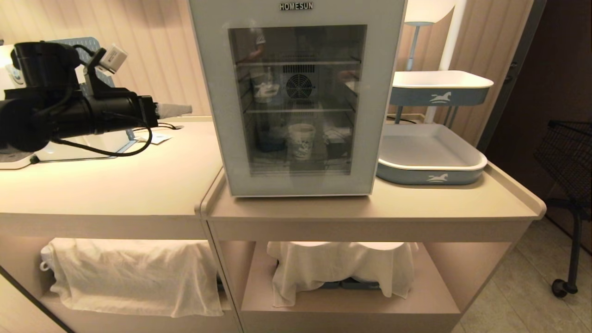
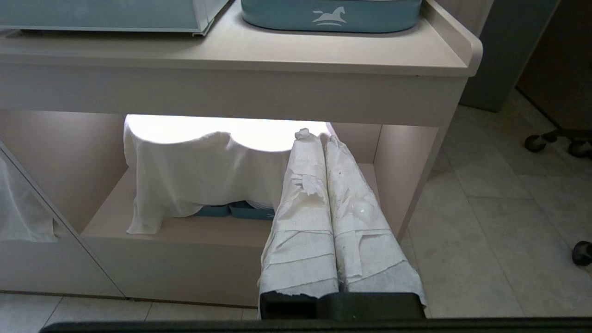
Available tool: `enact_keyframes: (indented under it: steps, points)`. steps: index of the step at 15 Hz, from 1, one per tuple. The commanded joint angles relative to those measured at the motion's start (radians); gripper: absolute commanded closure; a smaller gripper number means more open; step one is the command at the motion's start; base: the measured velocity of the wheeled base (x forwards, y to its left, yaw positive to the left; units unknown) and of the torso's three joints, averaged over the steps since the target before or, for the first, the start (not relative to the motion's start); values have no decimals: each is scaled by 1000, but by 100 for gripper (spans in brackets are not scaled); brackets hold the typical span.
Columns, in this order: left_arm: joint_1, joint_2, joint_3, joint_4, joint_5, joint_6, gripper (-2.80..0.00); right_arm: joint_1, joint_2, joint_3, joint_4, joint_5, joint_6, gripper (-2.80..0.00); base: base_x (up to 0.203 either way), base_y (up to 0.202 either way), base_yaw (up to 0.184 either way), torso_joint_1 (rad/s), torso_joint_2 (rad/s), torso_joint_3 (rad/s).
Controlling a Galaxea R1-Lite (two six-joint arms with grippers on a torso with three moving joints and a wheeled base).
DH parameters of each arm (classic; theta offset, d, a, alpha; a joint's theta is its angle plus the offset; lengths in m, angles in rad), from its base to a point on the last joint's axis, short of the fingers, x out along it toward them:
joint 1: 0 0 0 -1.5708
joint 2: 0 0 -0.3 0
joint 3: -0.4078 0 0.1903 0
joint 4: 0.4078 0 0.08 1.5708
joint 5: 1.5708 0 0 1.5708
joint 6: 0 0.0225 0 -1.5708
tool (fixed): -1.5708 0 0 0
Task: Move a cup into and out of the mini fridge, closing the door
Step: Open the freezer door
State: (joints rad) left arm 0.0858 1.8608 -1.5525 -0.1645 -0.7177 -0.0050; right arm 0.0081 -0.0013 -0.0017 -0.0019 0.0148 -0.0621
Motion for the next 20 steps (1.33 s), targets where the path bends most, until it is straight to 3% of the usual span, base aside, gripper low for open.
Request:
enact_keyframes:
  steps: [1,9,12,20]
  points:
    - [0,-9,8,0,-6,-3,-280,0,0,0,-1,1,-1,0,0,0,0,0,0,0]
    - [-26,-10,33,-14,-62,-4,-280,0,0,0,0,1,-1,0,0,0,0,0,0,0]
    - [-26,30,-9,-15,-129,-4,-280,0,0,0,-1,1,-1,0,0,0,0,0,0,0]
    - [-30,117,-92,-30,-137,8,-280,0,0,0,-1,1,-1,0,0,0,0,0,0,0]
